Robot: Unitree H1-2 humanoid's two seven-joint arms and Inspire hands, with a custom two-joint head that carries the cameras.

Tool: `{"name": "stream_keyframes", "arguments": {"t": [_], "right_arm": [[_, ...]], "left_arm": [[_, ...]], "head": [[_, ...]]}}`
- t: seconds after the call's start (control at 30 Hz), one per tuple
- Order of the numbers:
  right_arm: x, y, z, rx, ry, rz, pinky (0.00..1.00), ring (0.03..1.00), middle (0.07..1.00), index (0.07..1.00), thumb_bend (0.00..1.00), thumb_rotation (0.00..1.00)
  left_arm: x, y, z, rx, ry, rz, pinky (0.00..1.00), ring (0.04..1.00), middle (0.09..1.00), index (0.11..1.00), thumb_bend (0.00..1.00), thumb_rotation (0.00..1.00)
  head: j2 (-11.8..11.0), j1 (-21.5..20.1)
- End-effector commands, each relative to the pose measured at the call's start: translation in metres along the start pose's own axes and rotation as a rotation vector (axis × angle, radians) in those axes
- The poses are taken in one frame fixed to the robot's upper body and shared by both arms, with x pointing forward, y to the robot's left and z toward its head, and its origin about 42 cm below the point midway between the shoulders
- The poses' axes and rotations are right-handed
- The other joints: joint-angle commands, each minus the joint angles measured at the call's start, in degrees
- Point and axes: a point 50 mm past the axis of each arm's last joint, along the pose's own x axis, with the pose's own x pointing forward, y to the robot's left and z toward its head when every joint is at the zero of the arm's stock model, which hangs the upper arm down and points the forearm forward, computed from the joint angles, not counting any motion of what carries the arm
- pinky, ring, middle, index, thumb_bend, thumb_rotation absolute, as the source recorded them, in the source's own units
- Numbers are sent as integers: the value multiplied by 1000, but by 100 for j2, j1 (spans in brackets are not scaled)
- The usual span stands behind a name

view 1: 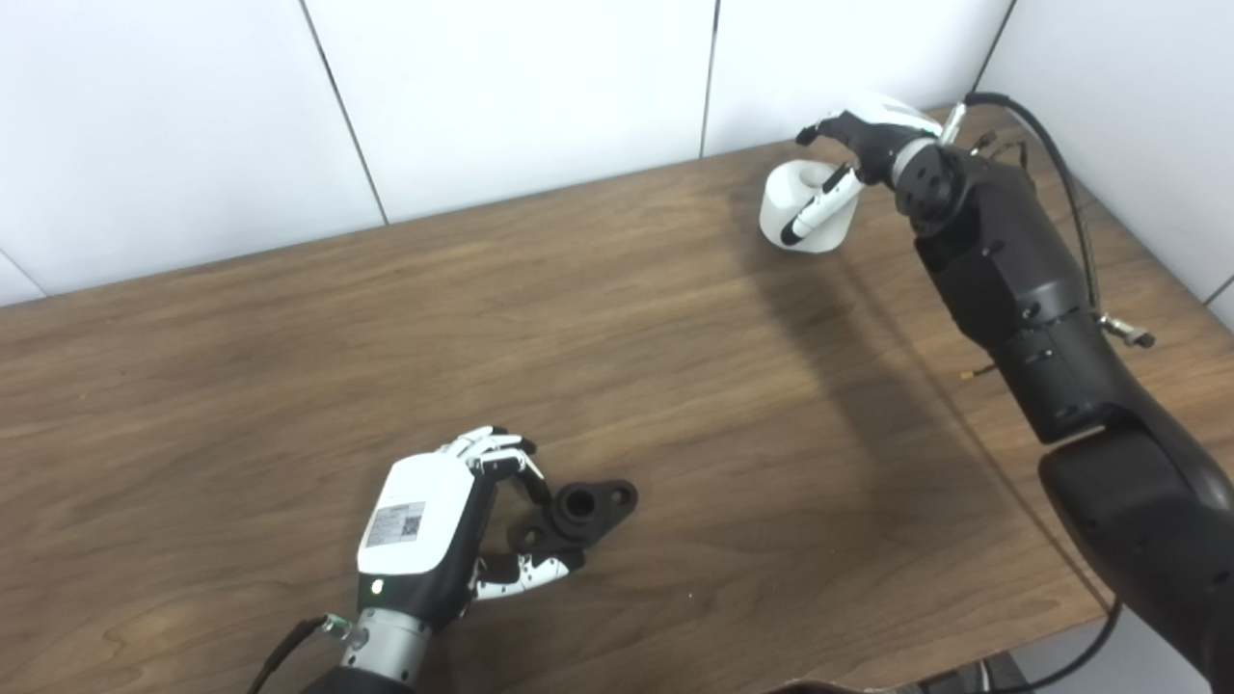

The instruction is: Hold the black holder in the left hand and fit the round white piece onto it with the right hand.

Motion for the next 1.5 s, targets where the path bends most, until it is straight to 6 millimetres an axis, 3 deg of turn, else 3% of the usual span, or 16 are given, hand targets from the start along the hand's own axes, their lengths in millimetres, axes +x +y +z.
{"name": "stream_keyframes", "arguments": {"t": [0.0,0.77,1.07,1.47], "right_arm": [[-3,-40,1,-21,-13,-116,952,1000,966,867,952,289],[-1,-48,-6,-79,17,-89,935,1000,939,805,965,315],[-1,-44,-12,-80,13,-75,954,1000,924,795,971,341],[-3,-36,-12,-57,6,-62,953,1000,923,764,959,297]], "left_arm": [[-12,-17,-14,-4,88,-113,729,836,758,486,518,46],[-12,-14,-9,-20,90,-112,762,841,755,486,518,45],[-12,-14,-6,-26,91,-120,771,847,760,486,517,45],[-12,-14,-8,-18,88,-122,766,846,761,486,517,45]], "head": [[7,-8],[161,150],[149,230],[203,273]]}}
